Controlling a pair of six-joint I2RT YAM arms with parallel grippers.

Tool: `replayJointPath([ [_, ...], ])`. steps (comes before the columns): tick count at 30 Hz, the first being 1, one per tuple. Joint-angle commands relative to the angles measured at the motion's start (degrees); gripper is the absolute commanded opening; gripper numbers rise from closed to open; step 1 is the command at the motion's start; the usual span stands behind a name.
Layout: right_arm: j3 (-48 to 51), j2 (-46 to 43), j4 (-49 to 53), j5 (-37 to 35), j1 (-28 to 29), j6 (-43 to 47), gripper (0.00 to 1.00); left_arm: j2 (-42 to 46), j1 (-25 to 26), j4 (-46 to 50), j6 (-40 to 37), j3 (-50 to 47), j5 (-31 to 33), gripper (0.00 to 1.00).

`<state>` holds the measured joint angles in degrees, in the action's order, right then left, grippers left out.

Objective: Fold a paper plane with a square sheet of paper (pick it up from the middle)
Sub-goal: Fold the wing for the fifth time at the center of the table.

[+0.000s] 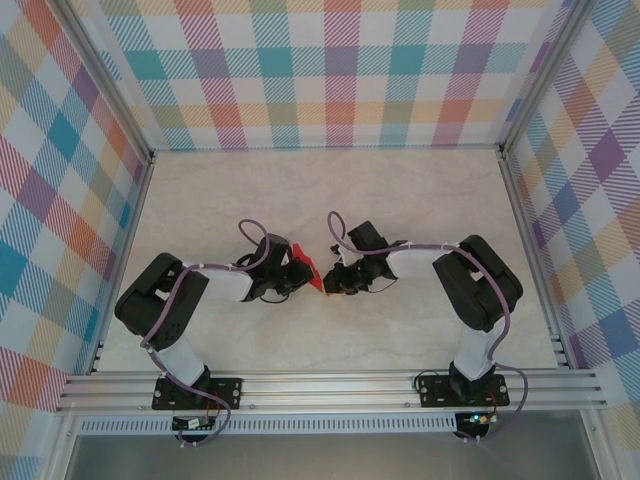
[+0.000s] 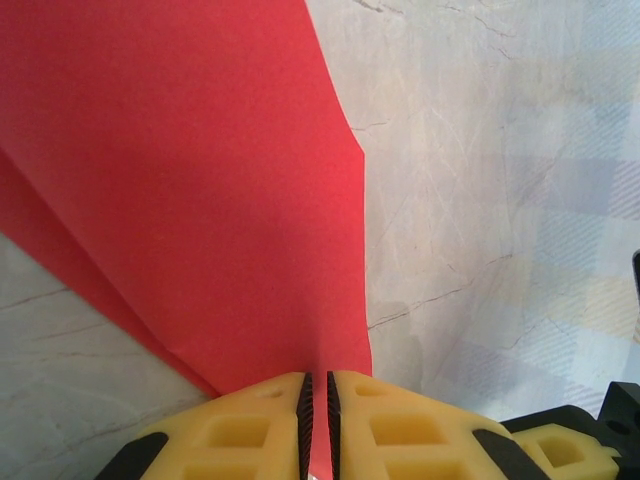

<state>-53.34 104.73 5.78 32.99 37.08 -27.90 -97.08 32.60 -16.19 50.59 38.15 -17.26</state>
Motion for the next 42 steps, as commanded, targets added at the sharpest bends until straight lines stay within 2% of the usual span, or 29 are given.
replayJointPath([
  [1,-1.3,0.8,2.8,-1.4,0.5,2.0,0.16,-2.6,0.4,4.8,0.2,0.2,4.6,0.16],
  [9,-1.2,1.4,5.8,-5.5,0.5,3.1,0.11,-2.7,0.4,6.1,-0.3,0.6,5.3,0.16],
  [18,-1.2,2.1,6.5,-6.2,0.4,3.1,0.08,-2.9,0.4,6.7,-0.6,0.9,5.3,0.16],
  [28,0.5,-8.8,4.7,-8.0,0.9,0.6,0.12,-3.2,0.4,7.0,-0.7,1.0,5.2,0.16],
  [34,-1.9,-4.9,-0.1,-2.1,2.8,-2.4,0.14,-3.3,0.4,7.2,-0.8,1.0,5.3,0.16],
  [42,-6.5,1.2,2.5,-3.4,4.4,-2.5,0.12,-3.3,0.4,7.7,-0.8,1.0,5.4,0.16],
])
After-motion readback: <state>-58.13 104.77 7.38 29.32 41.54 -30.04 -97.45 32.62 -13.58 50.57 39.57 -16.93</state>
